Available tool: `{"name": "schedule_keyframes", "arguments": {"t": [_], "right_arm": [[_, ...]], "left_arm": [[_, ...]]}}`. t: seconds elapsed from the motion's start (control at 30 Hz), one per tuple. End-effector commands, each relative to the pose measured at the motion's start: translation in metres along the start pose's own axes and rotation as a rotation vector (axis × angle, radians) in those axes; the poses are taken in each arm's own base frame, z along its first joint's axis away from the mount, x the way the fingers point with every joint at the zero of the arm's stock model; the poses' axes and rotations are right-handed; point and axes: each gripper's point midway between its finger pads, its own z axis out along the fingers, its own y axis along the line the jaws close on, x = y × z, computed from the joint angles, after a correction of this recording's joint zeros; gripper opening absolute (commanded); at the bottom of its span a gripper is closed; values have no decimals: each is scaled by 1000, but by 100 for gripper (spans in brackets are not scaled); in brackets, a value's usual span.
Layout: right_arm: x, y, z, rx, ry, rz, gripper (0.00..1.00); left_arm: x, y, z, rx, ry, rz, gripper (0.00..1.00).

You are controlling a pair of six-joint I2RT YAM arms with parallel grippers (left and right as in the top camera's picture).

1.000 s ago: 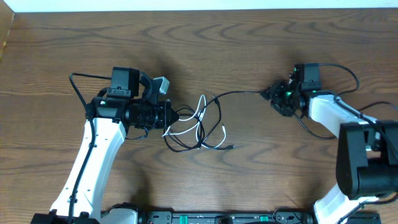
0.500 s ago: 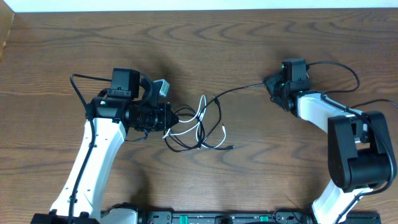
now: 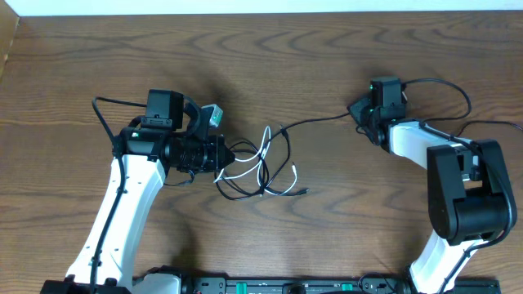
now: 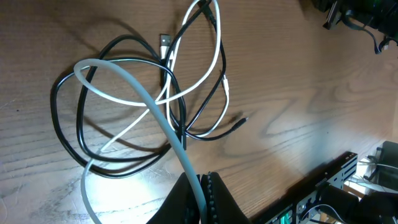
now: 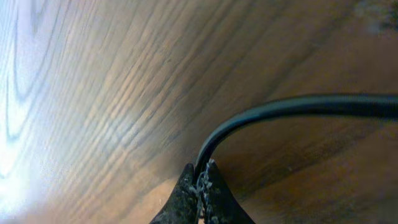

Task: Untangle cables
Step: 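Pull the black cable out to the right with the right gripper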

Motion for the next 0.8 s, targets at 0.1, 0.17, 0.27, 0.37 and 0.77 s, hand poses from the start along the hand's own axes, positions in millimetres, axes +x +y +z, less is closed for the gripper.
{"name": "schedule_keyframes", "arguments": {"t": [0.1, 0.17, 0.27, 0.37, 0.77], "right_arm": [[13, 6, -24, -161, 210, -182, 1], [0, 25, -50, -286, 241, -181, 1], [-31, 49, -97, -456, 223, -169, 1], [-85, 68, -164, -613, 76, -197, 1], [-209, 32, -329, -629, -524, -220, 1]], "left_arm": [[2, 0, -1, -8, 0, 12, 8], [2, 0, -1, -9, 0, 12, 8], [2, 0, -1, -8, 0, 12, 8], [2, 0, -1, -9, 0, 12, 8], [2, 0, -1, -8, 0, 12, 8]]}}
